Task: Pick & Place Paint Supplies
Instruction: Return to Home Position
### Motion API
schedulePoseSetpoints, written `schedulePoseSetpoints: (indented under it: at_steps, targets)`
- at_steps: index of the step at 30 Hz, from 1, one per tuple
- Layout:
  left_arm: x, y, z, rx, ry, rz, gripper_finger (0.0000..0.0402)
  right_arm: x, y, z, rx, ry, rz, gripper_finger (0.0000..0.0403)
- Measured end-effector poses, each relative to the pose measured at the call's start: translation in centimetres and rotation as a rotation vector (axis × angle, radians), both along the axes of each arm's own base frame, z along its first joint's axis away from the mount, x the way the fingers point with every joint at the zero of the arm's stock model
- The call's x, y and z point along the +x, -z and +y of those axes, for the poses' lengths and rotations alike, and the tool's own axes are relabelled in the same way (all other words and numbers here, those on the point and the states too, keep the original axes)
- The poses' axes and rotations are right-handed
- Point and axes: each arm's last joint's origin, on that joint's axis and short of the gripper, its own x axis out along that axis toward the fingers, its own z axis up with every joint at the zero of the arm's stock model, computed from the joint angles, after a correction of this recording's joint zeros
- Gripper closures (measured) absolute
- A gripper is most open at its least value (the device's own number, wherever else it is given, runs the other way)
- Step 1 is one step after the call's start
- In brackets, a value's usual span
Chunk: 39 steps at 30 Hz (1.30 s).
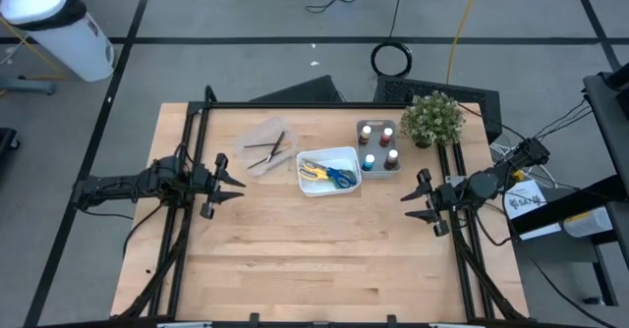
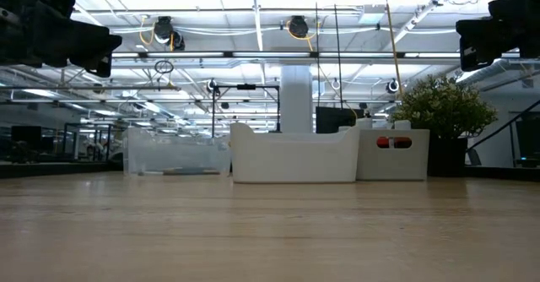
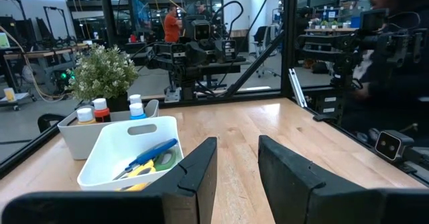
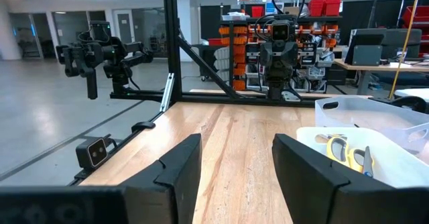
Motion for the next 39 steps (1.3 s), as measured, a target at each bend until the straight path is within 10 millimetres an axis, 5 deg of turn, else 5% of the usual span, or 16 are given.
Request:
schedulePoseSetpoints:
  at_steps: [39]
  targets:
    - [0.00, 0.01, 0.00, 0.000, 0.000, 0.000, 0.0282, 0.00, 0.00, 0.00, 0.000, 0.000, 0.000, 0.0232]
